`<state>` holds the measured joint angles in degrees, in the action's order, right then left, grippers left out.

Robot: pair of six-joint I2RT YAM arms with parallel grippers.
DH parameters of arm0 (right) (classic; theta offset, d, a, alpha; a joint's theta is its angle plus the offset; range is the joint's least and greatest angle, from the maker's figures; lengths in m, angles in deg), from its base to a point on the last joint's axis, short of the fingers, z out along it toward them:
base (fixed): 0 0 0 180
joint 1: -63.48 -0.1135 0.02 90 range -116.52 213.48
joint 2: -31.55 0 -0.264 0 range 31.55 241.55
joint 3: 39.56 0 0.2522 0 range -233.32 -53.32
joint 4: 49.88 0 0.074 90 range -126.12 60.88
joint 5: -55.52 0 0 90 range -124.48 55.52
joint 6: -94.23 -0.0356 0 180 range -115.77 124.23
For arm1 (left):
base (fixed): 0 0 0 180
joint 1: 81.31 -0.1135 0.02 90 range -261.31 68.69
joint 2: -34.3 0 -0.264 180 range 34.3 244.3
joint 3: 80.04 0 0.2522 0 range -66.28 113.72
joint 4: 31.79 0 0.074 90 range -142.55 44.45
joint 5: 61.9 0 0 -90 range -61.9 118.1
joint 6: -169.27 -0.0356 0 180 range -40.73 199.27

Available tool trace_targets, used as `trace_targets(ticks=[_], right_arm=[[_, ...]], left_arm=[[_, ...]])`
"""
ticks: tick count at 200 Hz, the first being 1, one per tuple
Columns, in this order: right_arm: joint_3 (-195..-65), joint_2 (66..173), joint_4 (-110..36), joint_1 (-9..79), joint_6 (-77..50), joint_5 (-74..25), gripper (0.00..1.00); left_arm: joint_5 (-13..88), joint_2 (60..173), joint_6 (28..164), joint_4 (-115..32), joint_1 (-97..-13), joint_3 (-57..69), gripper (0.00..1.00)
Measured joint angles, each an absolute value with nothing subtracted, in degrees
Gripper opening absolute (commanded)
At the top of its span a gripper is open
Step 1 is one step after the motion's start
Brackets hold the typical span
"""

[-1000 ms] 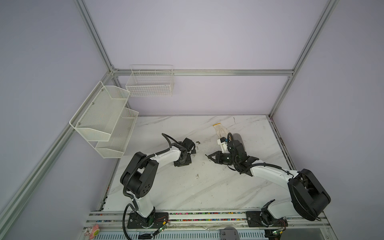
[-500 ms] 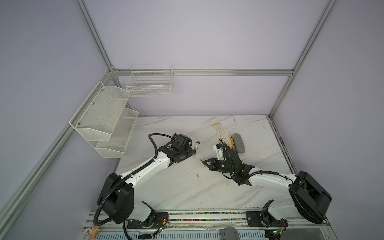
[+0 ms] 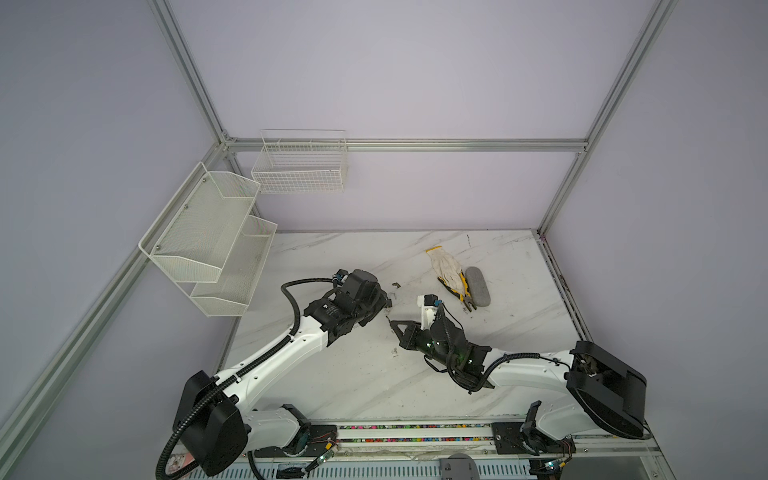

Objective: Unlock with the key
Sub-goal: 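Lift the padlock with the left gripper while the right gripper brings the key toward it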

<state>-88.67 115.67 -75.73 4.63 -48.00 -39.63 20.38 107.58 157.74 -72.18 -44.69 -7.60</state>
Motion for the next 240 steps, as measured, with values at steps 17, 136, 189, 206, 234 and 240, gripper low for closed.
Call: trace_targets(ticks=[17,136,189,206,234,240], right_arm=[[-89.75,116.56,-76.7,4.65,-48.07,-40.55,0.0],[-92.72,117.76,-78.53,4.65,-47.56,-40.81,0.0],[-93.05,117.79,-77.72,5.09,-47.56,-40.72,0.0],[-93.07,117.79,-77.37,5.55,-47.59,-40.65,0.0],[-93.07,117.79,-77.18,6.2,-47.56,-40.65,0.0],[-93.07,117.79,-77.18,6.25,-47.56,-40.65,0.0]], left_arm=[[19.7,107.47,158.4,-72.27,-44.49,-7.84,0.0],[17.73,106.99,159.03,-72.62,-44.08,-7.91,0.0],[17.77,106.99,158.94,-72.62,-43.94,-7.91,0.0],[17.77,106.99,158.75,-72.62,-43.77,-7.91,0.0],[17.82,106.99,158.6,-72.6,-43.62,-7.93,0.0],[17.84,106.99,158.6,-72.53,-43.62,-8.04,0.0]])
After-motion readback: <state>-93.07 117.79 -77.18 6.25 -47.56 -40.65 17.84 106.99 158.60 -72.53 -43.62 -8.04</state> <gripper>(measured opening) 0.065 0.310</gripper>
